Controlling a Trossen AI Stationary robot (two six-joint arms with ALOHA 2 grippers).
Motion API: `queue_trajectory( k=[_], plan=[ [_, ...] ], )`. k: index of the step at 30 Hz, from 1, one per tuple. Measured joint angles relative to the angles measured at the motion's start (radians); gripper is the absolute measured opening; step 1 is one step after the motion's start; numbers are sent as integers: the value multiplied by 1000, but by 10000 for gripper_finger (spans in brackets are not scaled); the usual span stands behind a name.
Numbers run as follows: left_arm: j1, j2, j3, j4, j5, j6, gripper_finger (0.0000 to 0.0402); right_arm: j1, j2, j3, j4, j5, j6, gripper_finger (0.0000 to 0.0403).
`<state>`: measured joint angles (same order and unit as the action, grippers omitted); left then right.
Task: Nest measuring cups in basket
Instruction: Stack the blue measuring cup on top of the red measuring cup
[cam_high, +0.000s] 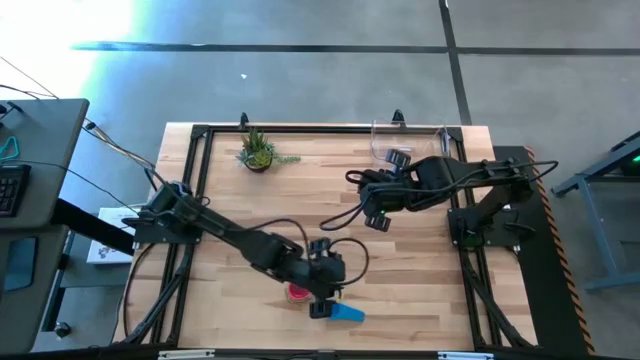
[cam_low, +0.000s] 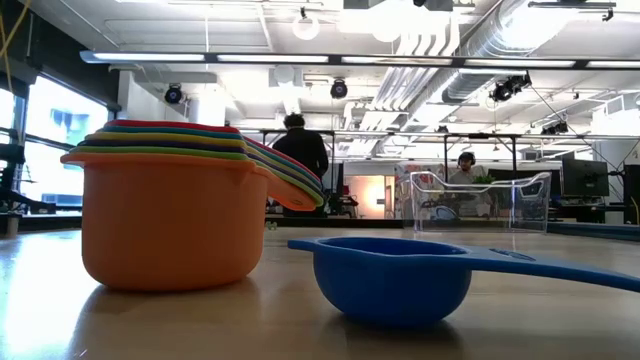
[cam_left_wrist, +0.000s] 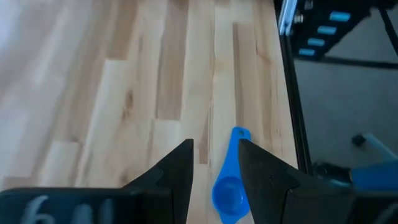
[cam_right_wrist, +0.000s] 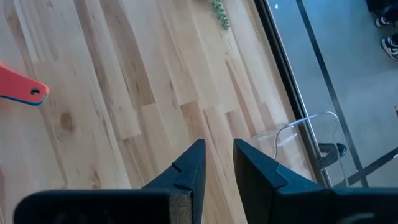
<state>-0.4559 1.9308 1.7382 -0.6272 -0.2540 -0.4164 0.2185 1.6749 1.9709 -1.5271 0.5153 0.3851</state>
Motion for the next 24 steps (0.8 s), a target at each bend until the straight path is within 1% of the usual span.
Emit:
queue_trajectory(
  k=[4, 15, 24],
  plan=[
    [12, 39, 0, 6, 60, 0, 115, -18, 0, 0, -14, 1, 0, 73],
    [12, 134, 0, 6, 135, 37, 115, -105, 0, 0, -28, -17, -2, 73],
    [13, 193, 0, 30, 174, 55, 115, -134, 0, 0, -26, -18, -1, 73]
  ],
)
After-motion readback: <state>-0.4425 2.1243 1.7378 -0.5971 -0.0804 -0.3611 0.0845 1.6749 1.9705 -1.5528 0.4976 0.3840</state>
